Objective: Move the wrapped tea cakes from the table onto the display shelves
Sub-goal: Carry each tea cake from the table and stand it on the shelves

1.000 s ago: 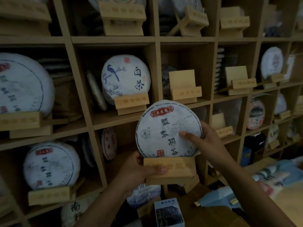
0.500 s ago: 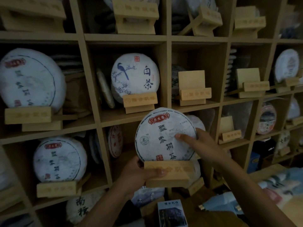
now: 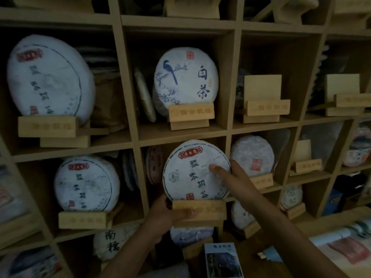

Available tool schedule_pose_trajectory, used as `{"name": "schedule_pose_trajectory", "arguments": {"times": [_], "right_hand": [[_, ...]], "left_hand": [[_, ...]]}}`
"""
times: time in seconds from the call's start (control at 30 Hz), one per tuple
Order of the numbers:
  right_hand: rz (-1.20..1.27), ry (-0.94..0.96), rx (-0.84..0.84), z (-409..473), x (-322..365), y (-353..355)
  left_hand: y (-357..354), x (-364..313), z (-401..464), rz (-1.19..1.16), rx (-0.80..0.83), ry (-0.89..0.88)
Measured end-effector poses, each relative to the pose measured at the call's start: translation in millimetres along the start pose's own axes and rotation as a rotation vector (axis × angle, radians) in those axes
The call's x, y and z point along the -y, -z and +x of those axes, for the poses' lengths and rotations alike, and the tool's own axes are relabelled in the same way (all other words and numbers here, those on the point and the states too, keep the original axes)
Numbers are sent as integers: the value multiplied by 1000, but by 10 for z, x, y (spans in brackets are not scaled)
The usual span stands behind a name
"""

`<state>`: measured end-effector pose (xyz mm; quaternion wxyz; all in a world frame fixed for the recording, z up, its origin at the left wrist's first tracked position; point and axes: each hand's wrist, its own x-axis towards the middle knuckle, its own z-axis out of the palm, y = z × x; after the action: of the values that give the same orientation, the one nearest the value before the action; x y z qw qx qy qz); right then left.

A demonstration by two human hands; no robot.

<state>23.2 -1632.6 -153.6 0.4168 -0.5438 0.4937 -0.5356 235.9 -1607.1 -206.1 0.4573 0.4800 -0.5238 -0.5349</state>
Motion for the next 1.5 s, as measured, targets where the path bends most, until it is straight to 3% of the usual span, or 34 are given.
{"name": "schedule_pose_trajectory", "arguments": {"times": [0.53,1.07,1.5], "right_hand": [[25,-79,26,615,-378,-402],[-31,42,89,1026,-613,-604],[-87,77,25,1037,-653,-640]], "left_hand": [[337,344,596,-35,-43,47],[176,563,937,14,-296,-4],[168,440,878,57,-330,-32]]}}
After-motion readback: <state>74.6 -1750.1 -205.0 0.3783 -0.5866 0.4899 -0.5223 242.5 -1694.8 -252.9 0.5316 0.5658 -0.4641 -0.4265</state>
